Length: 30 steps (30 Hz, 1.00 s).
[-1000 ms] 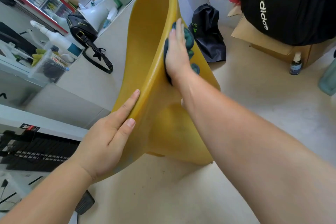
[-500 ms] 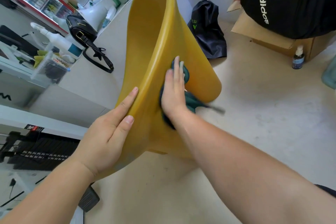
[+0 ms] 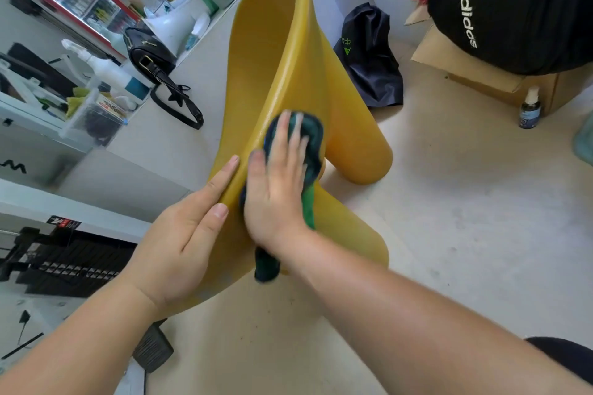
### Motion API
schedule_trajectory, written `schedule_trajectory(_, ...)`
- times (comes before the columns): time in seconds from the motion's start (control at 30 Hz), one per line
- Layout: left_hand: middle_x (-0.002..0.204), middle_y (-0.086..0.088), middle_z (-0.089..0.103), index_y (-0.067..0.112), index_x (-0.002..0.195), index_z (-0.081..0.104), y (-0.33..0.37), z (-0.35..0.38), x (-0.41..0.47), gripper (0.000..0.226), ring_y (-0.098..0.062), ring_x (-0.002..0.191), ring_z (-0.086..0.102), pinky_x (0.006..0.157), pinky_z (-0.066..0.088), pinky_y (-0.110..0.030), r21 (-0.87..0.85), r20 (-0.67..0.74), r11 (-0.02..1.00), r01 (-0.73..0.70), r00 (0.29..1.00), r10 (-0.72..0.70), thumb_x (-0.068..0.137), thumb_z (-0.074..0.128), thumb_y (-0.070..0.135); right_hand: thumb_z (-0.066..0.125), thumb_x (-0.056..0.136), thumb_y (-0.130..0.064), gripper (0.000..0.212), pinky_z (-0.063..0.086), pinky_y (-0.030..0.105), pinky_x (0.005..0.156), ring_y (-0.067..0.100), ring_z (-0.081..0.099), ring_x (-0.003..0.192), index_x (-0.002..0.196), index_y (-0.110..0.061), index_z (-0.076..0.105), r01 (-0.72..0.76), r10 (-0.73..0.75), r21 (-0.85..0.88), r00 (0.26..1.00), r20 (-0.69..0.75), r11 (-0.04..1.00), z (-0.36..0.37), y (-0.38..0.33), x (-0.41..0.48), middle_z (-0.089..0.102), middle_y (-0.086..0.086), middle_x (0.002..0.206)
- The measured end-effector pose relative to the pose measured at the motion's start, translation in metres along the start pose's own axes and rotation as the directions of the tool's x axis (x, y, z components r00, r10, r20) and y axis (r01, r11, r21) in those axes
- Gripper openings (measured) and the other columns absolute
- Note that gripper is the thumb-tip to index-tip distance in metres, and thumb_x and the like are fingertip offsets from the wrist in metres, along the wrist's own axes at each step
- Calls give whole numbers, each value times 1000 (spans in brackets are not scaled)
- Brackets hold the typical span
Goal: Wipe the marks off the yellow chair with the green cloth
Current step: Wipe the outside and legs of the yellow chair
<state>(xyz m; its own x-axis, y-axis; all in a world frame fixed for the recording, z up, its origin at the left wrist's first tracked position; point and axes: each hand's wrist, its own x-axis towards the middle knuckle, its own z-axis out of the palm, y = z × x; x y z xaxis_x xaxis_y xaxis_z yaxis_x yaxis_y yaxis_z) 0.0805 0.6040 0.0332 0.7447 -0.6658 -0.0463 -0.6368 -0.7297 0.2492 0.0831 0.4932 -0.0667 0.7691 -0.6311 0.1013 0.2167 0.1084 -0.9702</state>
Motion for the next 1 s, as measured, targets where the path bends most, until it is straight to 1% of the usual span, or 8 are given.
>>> schedule_trajectory(0.13, 132, 37, 48, 64, 144, 20, 0, -1, -2, 51, 5, 121, 49, 98, 41, -25, 6, -4, 1000, 21, 1000, -21, 96, 28, 49, 13, 103, -55, 54, -4, 50, 125, 16, -5, 157, 157, -49, 12, 76, -61, 120, 990, -127, 990, -13, 21, 72, 2, -13, 170)
schedule_trajectory(0.23, 133, 29, 53, 65, 143, 18, 2, -1, -3, 51, -2, 119, 53, 97, 45, -35, 29, -4, 999, 20, 1000, -20, 96, 27, 50, 10, 106, -58, 54, -3, 50, 126, 19, -6, 157, 159, -49, 9, -224, 242, 224, 969, -55, 948, -15, 52, 82, -2, -10, 171)
schedule_trajectory(0.3, 140, 31, 47, 65, 143, 17, 2, -1, -2, 51, 0, 124, 50, 100, 43, -32, 36, -2, 999, 13, 1000, -13, 96, 28, 50, 4, 103, -57, 60, 2, 52, 125, 21, -6, 157, 161, -39, 6, -307, 307, 25, 952, 3, 951, -10, 63, 60, -11, -7, 171)
schedule_trajectory(0.4, 144, 33, 42, 63, 145, 20, 1, -1, 0, 51, 3, 129, 46, 101, 40, -27, 34, -10, 999, -5, 1000, 5, 96, 29, 49, -5, 85, -65, 84, -2, 55, 124, 18, -21, 155, 162, -30, -10, -152, 201, -326, 972, 123, 933, 3, 52, -18, -35, -10, 162)
schedule_trajectory(0.5, 142, 34, 42, 61, 146, 20, 0, -1, 0, 51, 7, 127, 46, 99, 38, -16, 47, -13, 999, -3, 1000, 3, 96, 27, 51, -11, 81, -85, 92, -21, 48, 120, 17, -40, 146, 148, -27, -37, 55, 24, -265, 958, 287, 963, 5, 31, -76, -46, -8, 156)
schedule_trajectory(0.7, 144, 37, 40, 60, 145, 22, 2, -1, 1, 51, 7, 130, 43, 102, 39, -22, 35, -25, 999, -6, 1000, 7, 96, 28, 51, 3, 91, -80, 79, 3, 40, 126, 17, -10, 157, 158, -40, -10, 99, -104, -111, 994, -37, 989, -6, 49, 18, -12, -9, 170)
schedule_trajectory(0.83, 138, 47, 37, 63, 144, 20, 2, 0, 0, 51, 17, 123, 42, 93, 35, -5, 60, -30, 998, 16, 999, -15, 94, 27, 53, 3, 94, -77, 66, 10, 48, 126, 20, 5, 158, 156, -54, 0, -6, 1, -131, 999, -43, 991, -7, 100, -6, 2, -12, 171)
schedule_trajectory(1.0, 129, 37, 49, 68, 141, 18, 3, 1, -3, 49, 11, 117, 48, 92, 39, -14, 42, -30, 998, 41, 999, -40, 96, 27, 51, -1, 92, -78, 70, 4, 62, 122, 22, -23, 154, 152, -50, -23, -187, 189, -329, 982, -27, 925, 4, 153, -90, -20, -4, 169)
